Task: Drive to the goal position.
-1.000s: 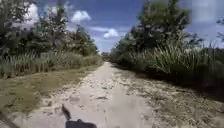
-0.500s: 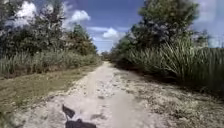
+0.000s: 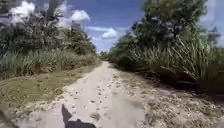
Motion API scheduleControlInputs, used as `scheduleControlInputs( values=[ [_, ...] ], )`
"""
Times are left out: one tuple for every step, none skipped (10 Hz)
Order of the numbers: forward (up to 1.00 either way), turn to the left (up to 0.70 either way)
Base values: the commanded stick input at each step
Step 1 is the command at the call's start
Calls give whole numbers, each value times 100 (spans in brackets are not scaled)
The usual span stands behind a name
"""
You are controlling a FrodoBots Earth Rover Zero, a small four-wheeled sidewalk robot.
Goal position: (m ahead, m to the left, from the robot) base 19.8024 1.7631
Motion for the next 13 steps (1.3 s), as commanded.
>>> scheduleControlInputs(
  values=[
    [85,0],
    [85,0],
    [85,0],
    [85,0],
    [85,0],
    [85,0],
    [85,0],
    [85,0],
    [85,0],
    [85,0],
    [85,0],
    [85,0],
    [85,0]
  ],
)
